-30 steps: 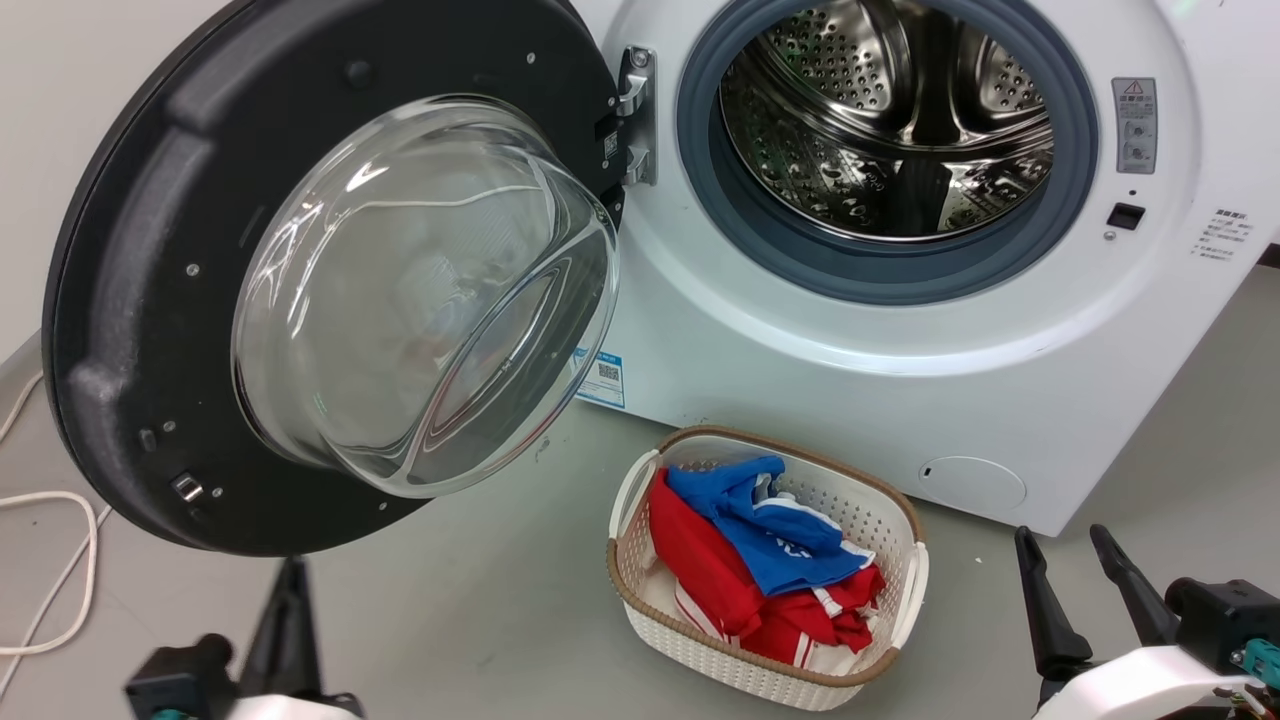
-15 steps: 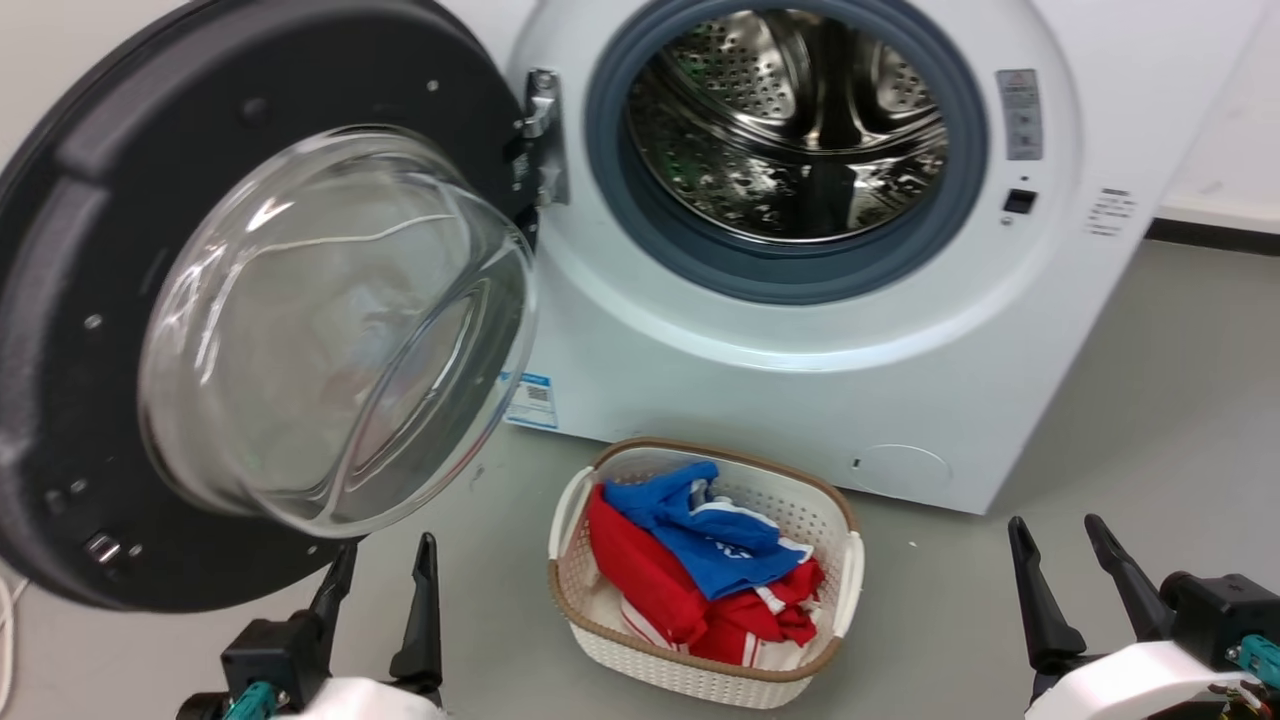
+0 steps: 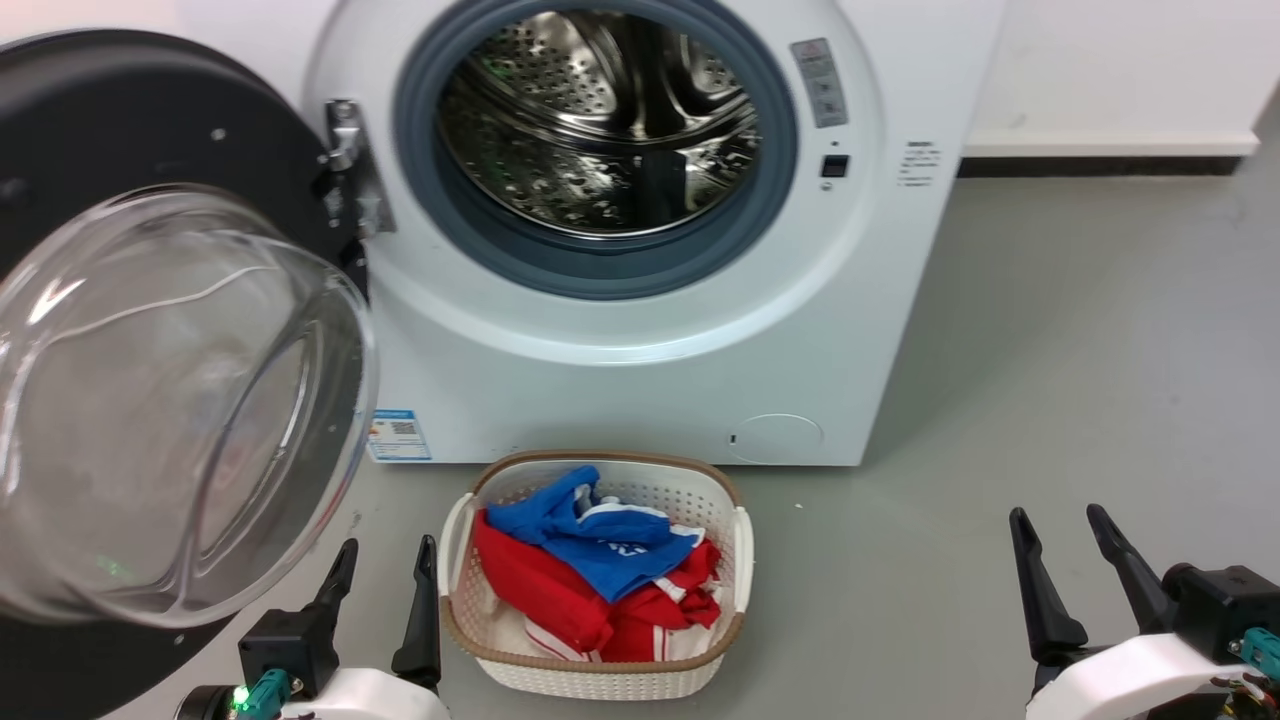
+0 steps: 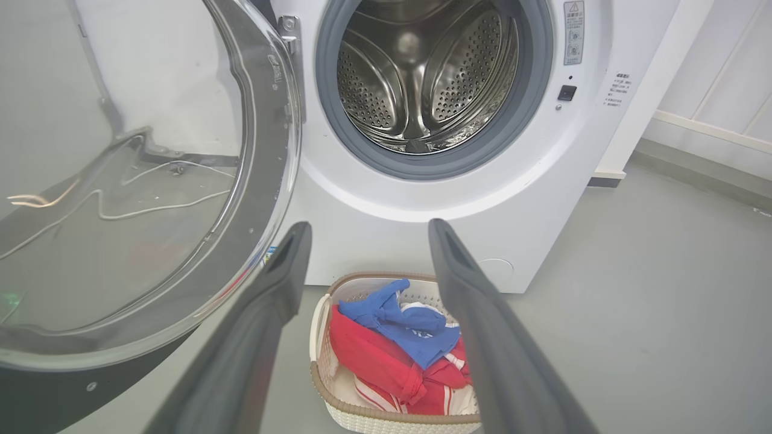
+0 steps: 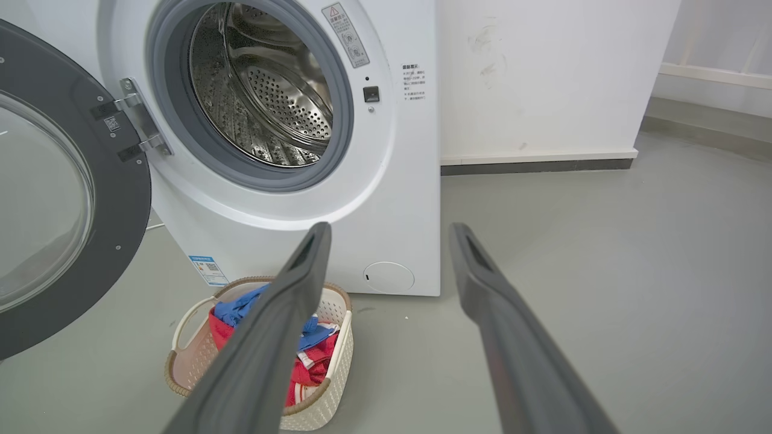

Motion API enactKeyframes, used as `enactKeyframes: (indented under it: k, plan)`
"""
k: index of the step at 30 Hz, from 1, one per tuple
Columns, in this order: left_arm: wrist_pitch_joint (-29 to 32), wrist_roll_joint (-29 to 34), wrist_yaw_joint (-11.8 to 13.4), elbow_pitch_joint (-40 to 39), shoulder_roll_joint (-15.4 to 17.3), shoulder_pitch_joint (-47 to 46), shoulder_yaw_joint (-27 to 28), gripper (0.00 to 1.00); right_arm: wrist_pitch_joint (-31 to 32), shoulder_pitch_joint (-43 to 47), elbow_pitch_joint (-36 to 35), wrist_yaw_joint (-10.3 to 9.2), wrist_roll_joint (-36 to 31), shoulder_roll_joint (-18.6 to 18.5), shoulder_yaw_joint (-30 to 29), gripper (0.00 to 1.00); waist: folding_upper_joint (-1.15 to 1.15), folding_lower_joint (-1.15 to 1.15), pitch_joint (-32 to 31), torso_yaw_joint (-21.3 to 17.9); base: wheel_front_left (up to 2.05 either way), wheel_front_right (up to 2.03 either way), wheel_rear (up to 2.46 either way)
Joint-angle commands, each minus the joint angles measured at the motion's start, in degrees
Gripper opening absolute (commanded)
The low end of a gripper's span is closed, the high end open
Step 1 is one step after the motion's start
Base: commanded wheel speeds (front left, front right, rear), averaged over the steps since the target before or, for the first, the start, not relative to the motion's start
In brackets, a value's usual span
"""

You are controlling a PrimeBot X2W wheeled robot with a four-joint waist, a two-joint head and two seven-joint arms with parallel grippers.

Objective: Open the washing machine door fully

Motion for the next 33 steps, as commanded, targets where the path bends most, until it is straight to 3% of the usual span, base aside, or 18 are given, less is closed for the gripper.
enactKeyframes:
  k: [1, 9, 31, 32, 33]
  plan:
    - [-0.2, 0.3, 0.1, 0.2, 0.1, -0.7, 0.0, 1.0, -0.2, -0.6, -0.1, 0.01, -0.1, -0.2, 0.0, 1.0, 0.0, 0.0, 0.3, -1.5, 0.0, 0.0, 0.0]
    - [-0.8, 1.0, 0.4, 1.5, -0.1, -1.7, 0.5, 1.0, -0.9, -1.0, 0.7, 0.01, 1.1, -1.3, 0.5, 1.0, 0.0, 0.0, 1.2, -3.6, 0.0, 0.0, 0.0]
    - [-1.2, 2.0, 0.6, 0.2, 0.4, -2.9, 0.6, 1.0, -1.8, -1.9, 0.7, 0.01, -0.1, -2.4, 0.8, 1.0, 0.0, 0.0, 1.7, -3.6, 0.0, 0.0, 0.0]
    - [-1.0, 1.9, 0.4, 0.4, 0.2, -2.1, 0.6, 0.0, -1.5, -1.1, 0.8, 0.0, 0.2, -2.2, 0.8, 0.0, 0.0, 0.0, 1.7, -3.6, 0.0, 0.0, 0.0]
    - [-1.0, 1.8, 0.3, 0.8, -0.1, -1.9, 0.5, 0.0, -1.4, -0.9, 1.3, 0.0, 0.3, -2.1, 0.8, 0.0, 0.0, 0.0, 1.7, -3.6, 0.0, 0.0, 0.0]
